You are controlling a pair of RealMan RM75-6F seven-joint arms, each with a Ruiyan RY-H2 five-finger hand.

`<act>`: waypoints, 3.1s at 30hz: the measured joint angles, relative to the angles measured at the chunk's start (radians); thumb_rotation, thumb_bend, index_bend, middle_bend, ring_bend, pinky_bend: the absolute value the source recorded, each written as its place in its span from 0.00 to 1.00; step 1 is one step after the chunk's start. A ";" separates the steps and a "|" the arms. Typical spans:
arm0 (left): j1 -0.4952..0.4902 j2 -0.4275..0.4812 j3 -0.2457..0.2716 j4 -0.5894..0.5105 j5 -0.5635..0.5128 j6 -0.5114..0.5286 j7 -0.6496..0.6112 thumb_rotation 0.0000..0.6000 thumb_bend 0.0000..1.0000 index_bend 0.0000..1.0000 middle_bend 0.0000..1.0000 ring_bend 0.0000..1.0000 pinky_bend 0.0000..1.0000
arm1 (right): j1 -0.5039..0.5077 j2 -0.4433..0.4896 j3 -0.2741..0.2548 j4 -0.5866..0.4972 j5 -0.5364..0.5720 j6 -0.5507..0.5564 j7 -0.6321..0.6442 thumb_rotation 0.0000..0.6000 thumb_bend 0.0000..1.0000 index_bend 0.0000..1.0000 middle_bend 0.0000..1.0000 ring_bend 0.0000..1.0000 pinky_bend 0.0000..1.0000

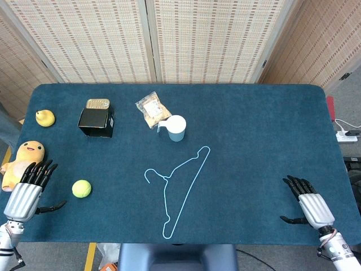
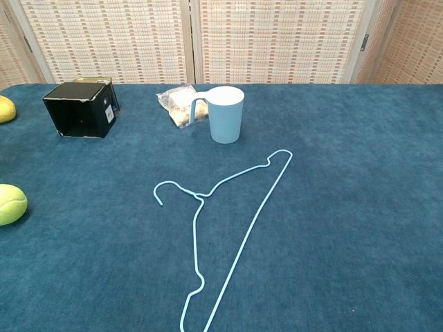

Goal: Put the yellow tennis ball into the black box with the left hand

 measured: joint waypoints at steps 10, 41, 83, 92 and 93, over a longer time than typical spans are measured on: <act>-0.001 0.016 0.001 -0.024 -0.005 -0.013 -0.001 0.35 0.12 0.00 0.00 0.00 0.00 | -0.001 0.001 0.000 -0.008 -0.002 0.005 -0.005 1.00 0.00 0.00 0.00 0.00 0.00; 0.192 -0.308 0.118 0.411 0.067 0.164 -0.285 1.00 0.74 1.00 1.00 1.00 1.00 | 0.021 0.000 -0.003 -0.005 0.012 -0.049 -0.016 1.00 0.00 0.00 0.00 0.00 0.00; 0.009 -0.561 0.064 0.663 0.042 -0.027 -0.330 1.00 0.73 1.00 1.00 1.00 1.00 | 0.012 -0.011 0.009 0.017 0.046 -0.061 -0.001 1.00 0.00 0.00 0.00 0.00 0.00; -0.047 -0.578 0.044 0.679 0.030 -0.061 -0.324 1.00 0.73 1.00 1.00 1.00 1.00 | 0.005 -0.013 0.007 0.021 0.038 -0.044 0.003 1.00 0.00 0.00 0.00 0.00 0.00; -0.053 -0.579 0.042 0.679 0.029 -0.064 -0.323 1.00 0.73 1.00 1.00 1.00 1.00 | 0.005 -0.013 0.007 0.021 0.038 -0.044 0.003 1.00 0.00 0.00 0.00 0.00 0.00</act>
